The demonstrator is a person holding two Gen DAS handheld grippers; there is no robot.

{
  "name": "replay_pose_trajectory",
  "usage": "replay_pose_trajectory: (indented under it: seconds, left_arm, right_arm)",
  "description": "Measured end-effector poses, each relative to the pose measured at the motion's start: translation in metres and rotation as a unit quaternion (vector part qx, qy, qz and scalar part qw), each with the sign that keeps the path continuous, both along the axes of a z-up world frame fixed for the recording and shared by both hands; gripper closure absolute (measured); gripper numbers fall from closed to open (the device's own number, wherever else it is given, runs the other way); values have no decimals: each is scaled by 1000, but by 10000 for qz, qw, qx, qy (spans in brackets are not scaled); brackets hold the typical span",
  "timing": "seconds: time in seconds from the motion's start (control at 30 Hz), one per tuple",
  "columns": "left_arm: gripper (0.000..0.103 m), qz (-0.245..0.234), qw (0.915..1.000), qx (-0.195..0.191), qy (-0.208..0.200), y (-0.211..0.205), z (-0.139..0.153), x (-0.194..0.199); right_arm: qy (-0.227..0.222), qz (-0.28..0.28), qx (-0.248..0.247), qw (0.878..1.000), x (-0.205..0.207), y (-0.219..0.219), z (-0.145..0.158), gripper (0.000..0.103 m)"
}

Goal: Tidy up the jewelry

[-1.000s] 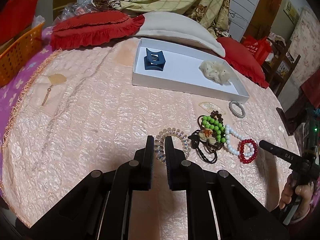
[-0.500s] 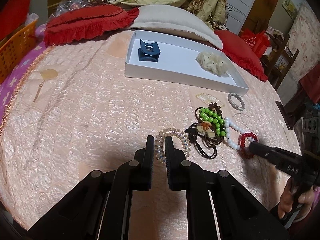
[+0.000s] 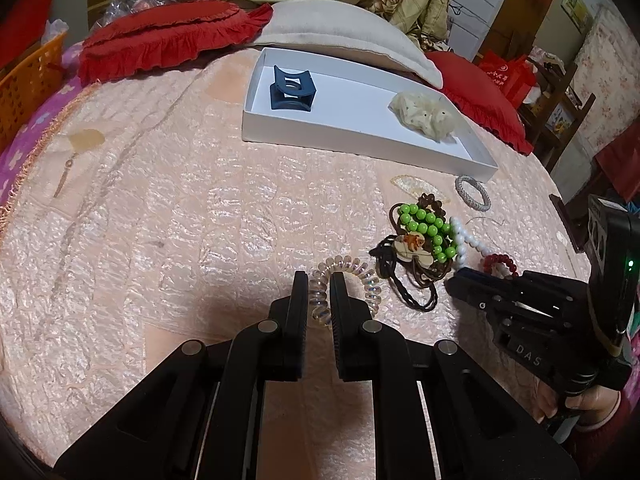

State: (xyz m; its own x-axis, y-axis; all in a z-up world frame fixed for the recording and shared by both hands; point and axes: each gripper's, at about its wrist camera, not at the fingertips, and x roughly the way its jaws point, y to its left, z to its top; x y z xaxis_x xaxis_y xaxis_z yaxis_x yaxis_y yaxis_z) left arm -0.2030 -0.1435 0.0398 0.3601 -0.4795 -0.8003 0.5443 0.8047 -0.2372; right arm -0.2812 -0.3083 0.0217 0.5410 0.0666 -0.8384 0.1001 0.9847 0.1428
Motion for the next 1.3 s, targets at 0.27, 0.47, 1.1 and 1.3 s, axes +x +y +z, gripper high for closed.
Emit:
replay_pose_trajectory:
  seconds: [0.27, 0.47, 1.1, 1.3]
  left_arm:
    - [93, 28, 10000, -46, 51, 2, 0, 1]
    - [93, 35, 9999, -30, 111, 3, -4, 2]
    - [93, 51, 9996, 5, -282, 6, 26, -22]
    - [93, -3, 9982, -101, -590, 10, 57, -45]
  right_arm:
    - [-289, -56, -181, 9994, -6, -1, 17, 87]
    - [-290, -8, -281, 9992, -6, -5, 20, 72]
    - [-764, -383, -81, 9963, -33, -13, 53, 94]
    - [-1400, -581, 193, 9883, -66, -14, 102, 94]
